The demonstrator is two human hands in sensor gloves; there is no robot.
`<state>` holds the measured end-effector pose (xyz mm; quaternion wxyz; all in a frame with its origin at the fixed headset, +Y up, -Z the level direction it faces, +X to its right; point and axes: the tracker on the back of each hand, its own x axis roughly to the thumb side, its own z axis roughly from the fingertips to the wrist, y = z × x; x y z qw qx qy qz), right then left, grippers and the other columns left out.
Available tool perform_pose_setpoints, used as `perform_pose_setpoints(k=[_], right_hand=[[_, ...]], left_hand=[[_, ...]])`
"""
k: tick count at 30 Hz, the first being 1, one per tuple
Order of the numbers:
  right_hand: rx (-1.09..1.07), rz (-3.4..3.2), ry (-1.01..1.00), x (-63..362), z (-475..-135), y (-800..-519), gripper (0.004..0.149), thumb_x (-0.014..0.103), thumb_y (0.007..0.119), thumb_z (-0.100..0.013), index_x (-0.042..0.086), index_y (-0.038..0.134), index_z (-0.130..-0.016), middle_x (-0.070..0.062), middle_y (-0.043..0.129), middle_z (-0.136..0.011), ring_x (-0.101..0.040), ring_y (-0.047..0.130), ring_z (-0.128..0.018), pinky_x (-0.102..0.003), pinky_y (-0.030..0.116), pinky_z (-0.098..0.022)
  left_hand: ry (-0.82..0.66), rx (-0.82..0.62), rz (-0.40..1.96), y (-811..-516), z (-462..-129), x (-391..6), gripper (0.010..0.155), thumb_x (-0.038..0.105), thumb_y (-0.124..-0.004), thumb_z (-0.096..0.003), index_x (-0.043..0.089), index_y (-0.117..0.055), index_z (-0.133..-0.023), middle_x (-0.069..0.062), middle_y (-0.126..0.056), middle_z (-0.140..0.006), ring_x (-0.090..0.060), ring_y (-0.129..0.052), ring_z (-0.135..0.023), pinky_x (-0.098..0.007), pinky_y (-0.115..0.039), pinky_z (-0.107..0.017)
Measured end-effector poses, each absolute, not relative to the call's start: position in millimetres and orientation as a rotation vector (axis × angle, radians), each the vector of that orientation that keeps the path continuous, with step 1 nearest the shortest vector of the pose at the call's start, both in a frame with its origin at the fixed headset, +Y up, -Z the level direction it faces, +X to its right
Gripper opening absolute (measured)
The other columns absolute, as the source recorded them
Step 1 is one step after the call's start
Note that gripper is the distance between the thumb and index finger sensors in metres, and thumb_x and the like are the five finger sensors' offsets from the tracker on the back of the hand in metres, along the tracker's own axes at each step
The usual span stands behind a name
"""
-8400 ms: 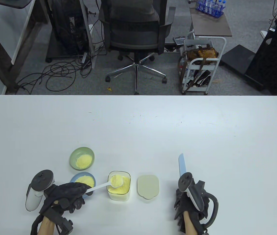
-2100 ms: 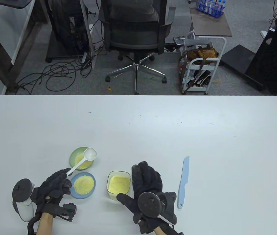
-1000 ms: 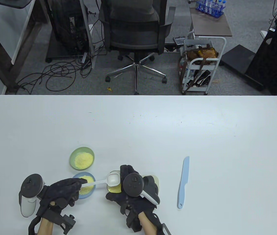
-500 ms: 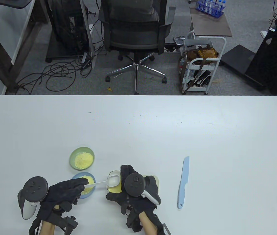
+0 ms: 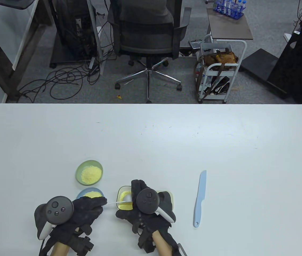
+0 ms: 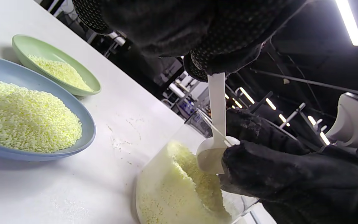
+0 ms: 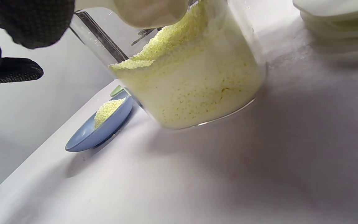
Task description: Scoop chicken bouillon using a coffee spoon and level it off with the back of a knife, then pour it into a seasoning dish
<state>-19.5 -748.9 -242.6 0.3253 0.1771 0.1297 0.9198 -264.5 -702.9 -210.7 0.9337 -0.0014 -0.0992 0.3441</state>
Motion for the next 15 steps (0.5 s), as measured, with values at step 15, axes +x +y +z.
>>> perform_pose_setpoints(k=[15], right_hand=[[0.458, 2.404, 0.338, -19.7, -242.3, -749.3, 0.105, 0.051, 0.083, -0.042, 0.014, 0.002, -0.098, -0.021, -0.001, -0.104, -0.05, 0.021, -0.099, -0.068, 0.021, -0.073]], left_hand=[[-0.241, -0.264, 0.524, -683.9, -226.1, -235.1, 0.041, 0.027, -0.096, -0.039, 0.013, -0.091, -0.077, -0.009, -0.093, -0.035, -0.006, -0.083, -0.012, -0.045, -0.067, -0.062]])
